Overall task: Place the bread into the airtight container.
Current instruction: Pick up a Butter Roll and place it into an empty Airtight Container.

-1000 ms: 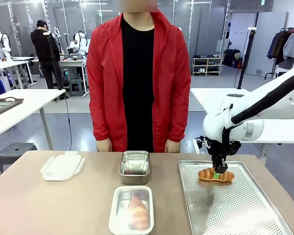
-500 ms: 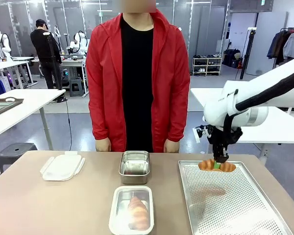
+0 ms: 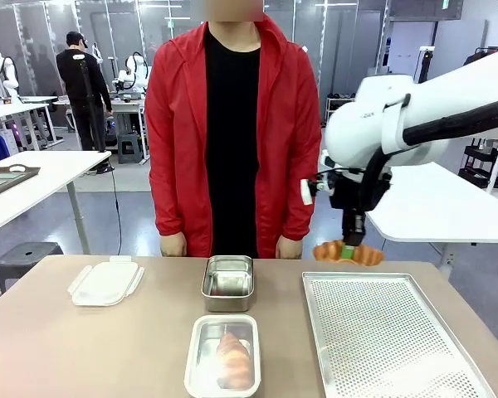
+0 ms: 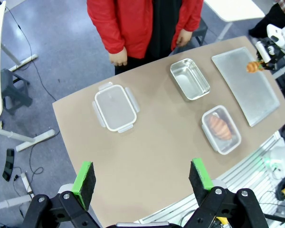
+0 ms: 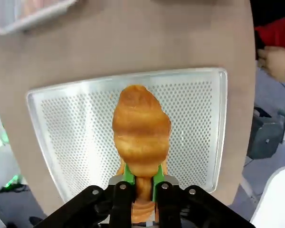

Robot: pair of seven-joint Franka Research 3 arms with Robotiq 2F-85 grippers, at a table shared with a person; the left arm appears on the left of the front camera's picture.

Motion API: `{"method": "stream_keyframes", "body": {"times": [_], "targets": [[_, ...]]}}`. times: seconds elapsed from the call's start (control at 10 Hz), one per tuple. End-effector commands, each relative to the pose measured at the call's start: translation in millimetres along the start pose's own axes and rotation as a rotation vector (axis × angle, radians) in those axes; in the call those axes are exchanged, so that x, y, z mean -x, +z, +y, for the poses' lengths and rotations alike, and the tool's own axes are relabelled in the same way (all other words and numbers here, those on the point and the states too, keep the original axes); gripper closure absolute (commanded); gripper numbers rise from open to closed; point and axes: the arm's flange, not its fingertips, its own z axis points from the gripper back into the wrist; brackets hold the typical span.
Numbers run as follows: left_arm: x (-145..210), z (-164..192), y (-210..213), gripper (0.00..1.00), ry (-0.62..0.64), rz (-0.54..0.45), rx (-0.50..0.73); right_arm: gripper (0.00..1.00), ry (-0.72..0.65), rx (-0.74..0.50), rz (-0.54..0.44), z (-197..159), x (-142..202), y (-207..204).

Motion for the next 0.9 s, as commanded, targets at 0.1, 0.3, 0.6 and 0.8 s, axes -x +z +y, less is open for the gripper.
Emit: {"method": "stream_keyframes", "body": {"times": [0.1,0.3,0.6,0.8], "targets": [[0.8,-0.8,0.8,0.00,-0.003,-0.002,0.005,0.90,-0.048,0.048,0.028,6.3,-69.9,-7.0],[0.8,-0.8,0.8,0.00,-0.003,-0.002,0.005,0.90,-0.077,0.057,0.033,15.9,-105.4,-14.1],[0.8,-0.8,0.8,0.00,-0.003,-0.002,0.005,0.90,-0.122,0.081,0.018,23.1,-111.2,-19.7],[0.8,-0.8,0.8,0.00,-0.003,-0.002,0.005,0.90,-0.057,0.045,0.017,27.0,-117.7,-20.3]]}}
